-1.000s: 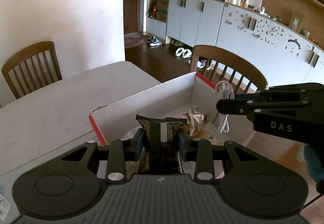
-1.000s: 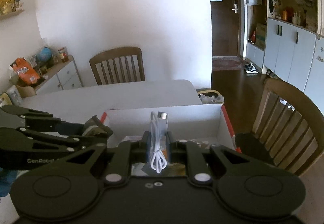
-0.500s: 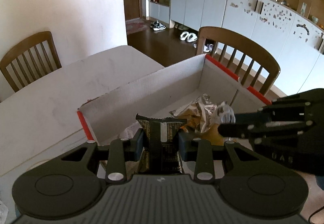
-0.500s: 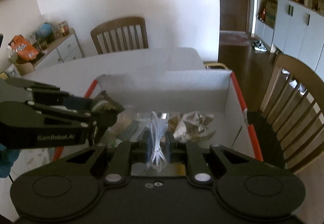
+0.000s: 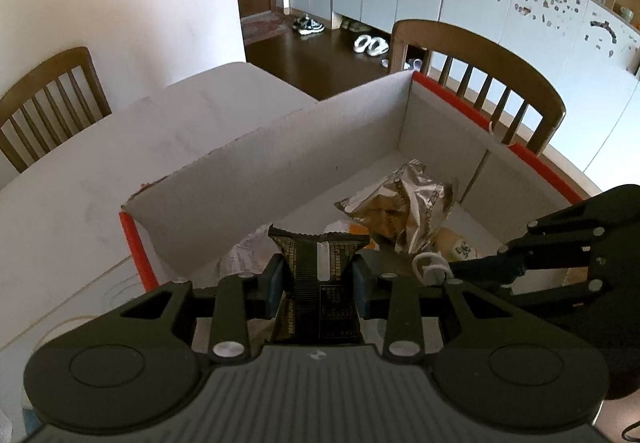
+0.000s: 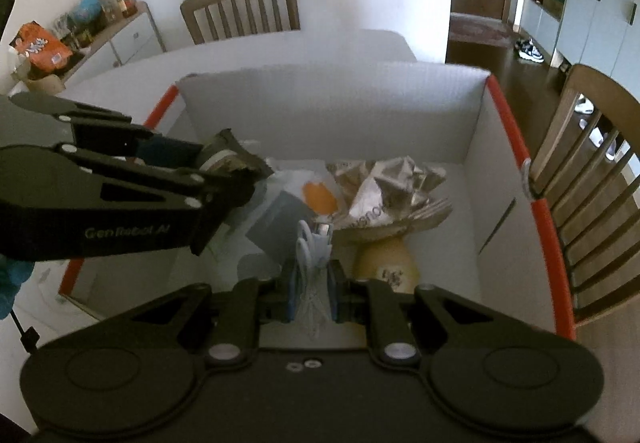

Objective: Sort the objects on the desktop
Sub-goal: 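Lower into the box and open the left gripper while the right releases the cable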

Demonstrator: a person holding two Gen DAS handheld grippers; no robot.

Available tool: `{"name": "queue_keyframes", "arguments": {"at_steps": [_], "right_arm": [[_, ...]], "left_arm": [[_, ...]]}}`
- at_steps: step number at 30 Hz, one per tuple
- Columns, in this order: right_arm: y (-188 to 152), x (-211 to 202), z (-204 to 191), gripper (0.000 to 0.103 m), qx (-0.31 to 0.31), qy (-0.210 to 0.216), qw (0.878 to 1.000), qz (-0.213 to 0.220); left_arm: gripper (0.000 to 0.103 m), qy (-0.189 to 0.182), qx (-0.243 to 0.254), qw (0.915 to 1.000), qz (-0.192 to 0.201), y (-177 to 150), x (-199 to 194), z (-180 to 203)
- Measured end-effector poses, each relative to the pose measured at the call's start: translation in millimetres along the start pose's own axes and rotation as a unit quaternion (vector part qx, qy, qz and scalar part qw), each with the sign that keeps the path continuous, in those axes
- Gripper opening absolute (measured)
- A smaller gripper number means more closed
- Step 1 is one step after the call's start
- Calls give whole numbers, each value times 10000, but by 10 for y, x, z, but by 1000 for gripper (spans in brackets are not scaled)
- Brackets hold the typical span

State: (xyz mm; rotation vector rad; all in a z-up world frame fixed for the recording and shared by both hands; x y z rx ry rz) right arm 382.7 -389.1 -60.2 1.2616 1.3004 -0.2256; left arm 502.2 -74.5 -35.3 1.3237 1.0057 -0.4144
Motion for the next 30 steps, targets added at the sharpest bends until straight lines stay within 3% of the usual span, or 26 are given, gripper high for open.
{"name": "queue_keyframes", "arguments": {"at_steps": [8,19,22,24,30], "right_arm": [[-30,114,77,10,98,-47,9998,-189],[7,-60,83,32,121,17,9999,-37],[6,-140,87,38,121,52,9999,30],[8,-183,86,46,121,33,9999,76],[1,-305,69,54,133,68,9997,204]], "left_arm": [[33,-96,51,9999,-129,7,101,18],[35,-252,72,9993,-247,-20,154,5],[47,-251,-5,9994,-227,-21,139,-18],[61,-266,-46,9994,-205,-30,120,-32],[68,-382,-113,9992,-90,-41,5,-64]]}}
Point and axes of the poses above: each gripper's, at about its wrist camera, not at the fingertips, and x roughly the way its jaws point, z to its right, y to its top, the point moved 1 cm from there along x, roughly the way its jaws point, and after that the axes turned 6 degrees about y, right-handed, at the moved point
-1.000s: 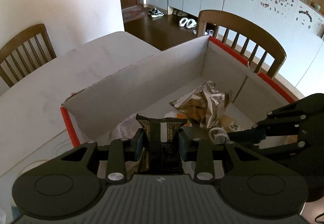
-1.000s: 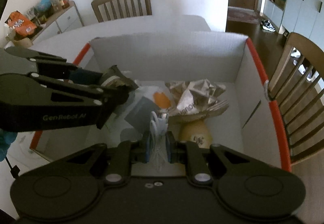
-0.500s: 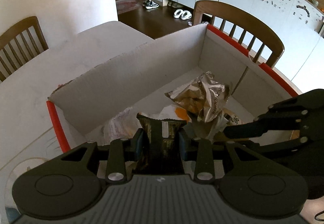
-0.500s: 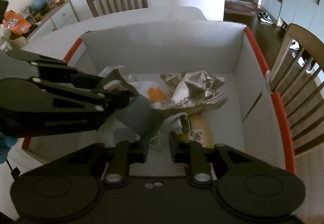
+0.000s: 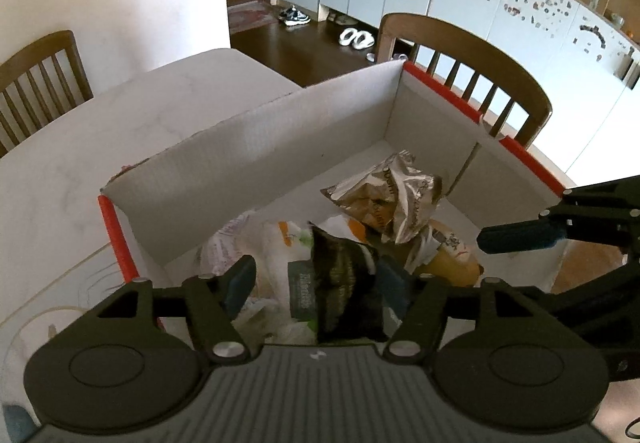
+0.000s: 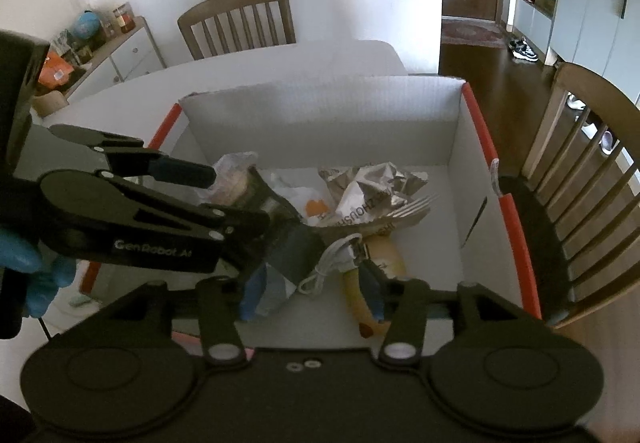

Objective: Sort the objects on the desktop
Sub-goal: 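Lower into the box and open the left gripper while the right releases the cable, then withdraw both open grippers from the shoebox back over the table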

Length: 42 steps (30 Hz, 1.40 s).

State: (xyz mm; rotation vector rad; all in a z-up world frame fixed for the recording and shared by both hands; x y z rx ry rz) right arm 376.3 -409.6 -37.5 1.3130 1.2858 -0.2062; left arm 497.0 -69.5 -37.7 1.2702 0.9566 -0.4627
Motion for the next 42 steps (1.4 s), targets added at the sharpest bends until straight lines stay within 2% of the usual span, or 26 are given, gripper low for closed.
{"name": "queue_keyframes", "arguments": {"at_steps": [7,11,16,28,35,42], "right_arm": [[-3,-93,-86,60,-57,8,9999,103],[-3,-157,-163,63,-86,14,9998,172],[-11,-251,-305,65,-112,78,9995,274],[-113,-417,-772,75,-338,-24,9981,508],[-187,-447,-1061,82,-346,17,9978,567],[-320,-434,-1466,89,-466,96,9971,587]], "left_arm": [[71,-91,-91,9998,163,-39,-197,-42],[81,-104,-156,9993,313,-63,-343,-69],[82,-191,-184,9985,471,-111,-560,-108],[87,-288,-316,9960,788,-339,-991,-251],[99,-352,-358,9948,892,-504,-1197,-390],[102,-319,-447,9939,959,-718,-1384,-666]]}}
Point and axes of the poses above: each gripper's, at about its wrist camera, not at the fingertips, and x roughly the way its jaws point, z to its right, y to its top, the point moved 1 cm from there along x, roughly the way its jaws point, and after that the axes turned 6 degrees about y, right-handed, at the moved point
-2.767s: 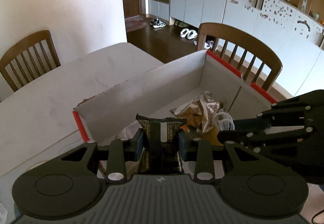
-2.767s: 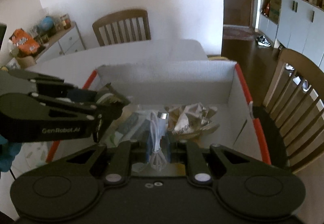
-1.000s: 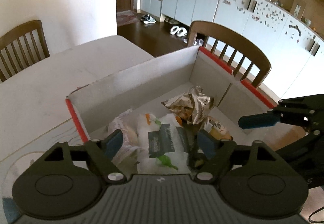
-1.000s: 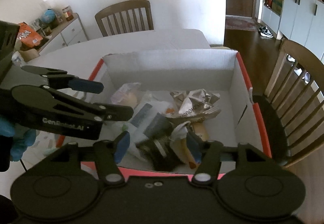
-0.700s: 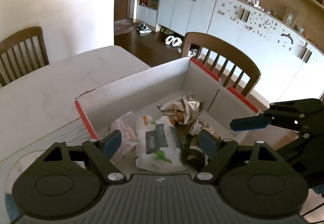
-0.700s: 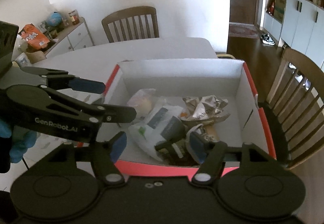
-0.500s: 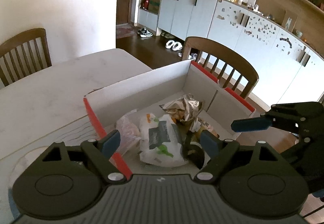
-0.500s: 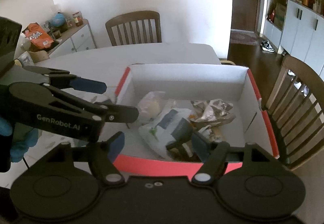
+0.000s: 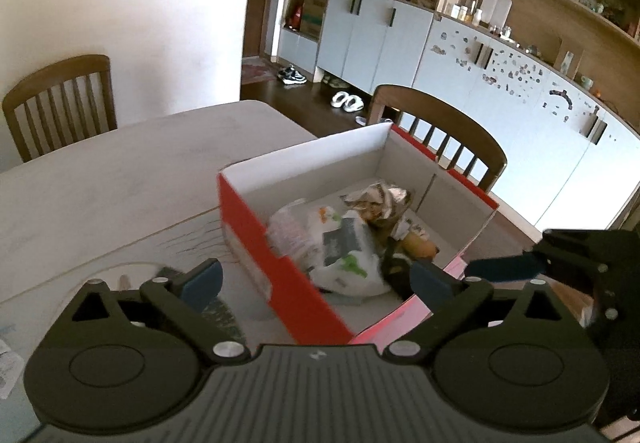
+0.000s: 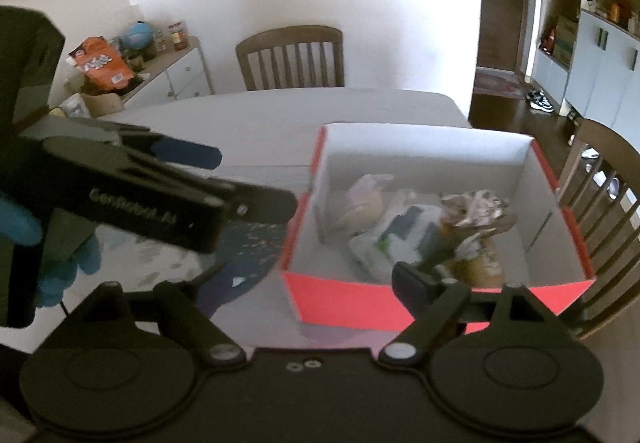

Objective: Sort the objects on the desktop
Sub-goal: 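Withdraw both open grippers from the shoebox back over the table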

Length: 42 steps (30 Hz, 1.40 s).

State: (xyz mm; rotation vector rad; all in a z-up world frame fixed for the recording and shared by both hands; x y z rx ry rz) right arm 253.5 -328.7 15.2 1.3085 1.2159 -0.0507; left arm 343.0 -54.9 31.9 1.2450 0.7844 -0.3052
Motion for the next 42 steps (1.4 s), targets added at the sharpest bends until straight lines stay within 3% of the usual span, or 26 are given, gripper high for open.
{"name": "queue_keyframes", "arguments": {"at_steps": [11,22,36,42], "right_arm": [[-89,240,-691,96,-64,135,9999,73],[-176,602,-1144,97,-67,51,9999,73],[-305,1046,-1377,97,-67,-417,9991,-39],[-349,1236,-1392,96,-33,-558,9984,-124]], "left_arm": [[103,183,-75,9998,9,-283,-275,-568],[103,720,-228,9971,37,-606,-431,-1260],[103,1496,-585,9870,-70,-904,-308,-2012],[103,2021,-875,9751,-252,-1107,-139,-2345]]}}
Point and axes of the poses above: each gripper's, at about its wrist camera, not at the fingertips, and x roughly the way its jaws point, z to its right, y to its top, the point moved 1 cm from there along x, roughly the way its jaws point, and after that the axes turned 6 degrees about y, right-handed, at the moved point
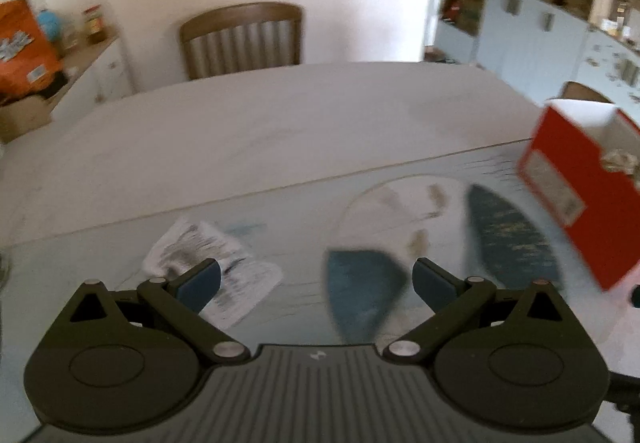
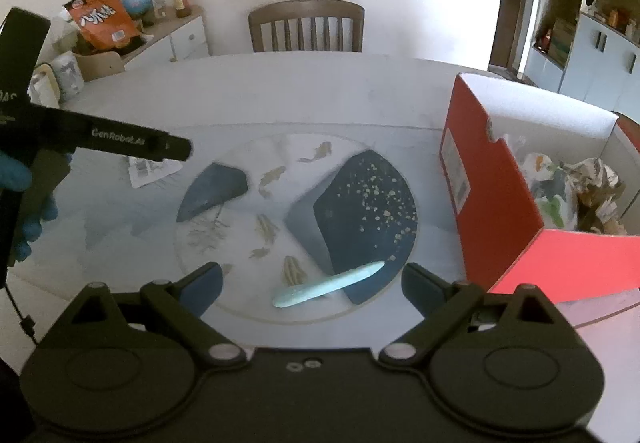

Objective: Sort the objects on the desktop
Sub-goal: 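Withdraw both open grippers from the shoebox back over the table, then grip the white printed sachet with the left gripper while the right grips the pale green stick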

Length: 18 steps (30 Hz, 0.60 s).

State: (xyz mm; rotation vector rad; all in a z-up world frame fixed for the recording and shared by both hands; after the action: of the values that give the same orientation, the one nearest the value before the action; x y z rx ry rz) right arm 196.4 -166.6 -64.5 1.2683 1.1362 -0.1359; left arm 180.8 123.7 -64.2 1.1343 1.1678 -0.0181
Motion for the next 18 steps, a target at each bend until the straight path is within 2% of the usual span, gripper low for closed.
{"name": "queue_keyframes", "arguments": {"at_steps": [6,13,18], "right_arm": [[-19,169,-48,95,29,-4,9999,-129],[0,252,-44,95,70,-27,9998,-181],[9,271,-22,95,109,-59,9997,-190]], "left_arm": [[103,341,-170,9991,-185,-53,263,-229],[103,543,-266,9972,-450,-26,585,-341],[103,551,-353,9955,-689,-52,787,-385]]}}
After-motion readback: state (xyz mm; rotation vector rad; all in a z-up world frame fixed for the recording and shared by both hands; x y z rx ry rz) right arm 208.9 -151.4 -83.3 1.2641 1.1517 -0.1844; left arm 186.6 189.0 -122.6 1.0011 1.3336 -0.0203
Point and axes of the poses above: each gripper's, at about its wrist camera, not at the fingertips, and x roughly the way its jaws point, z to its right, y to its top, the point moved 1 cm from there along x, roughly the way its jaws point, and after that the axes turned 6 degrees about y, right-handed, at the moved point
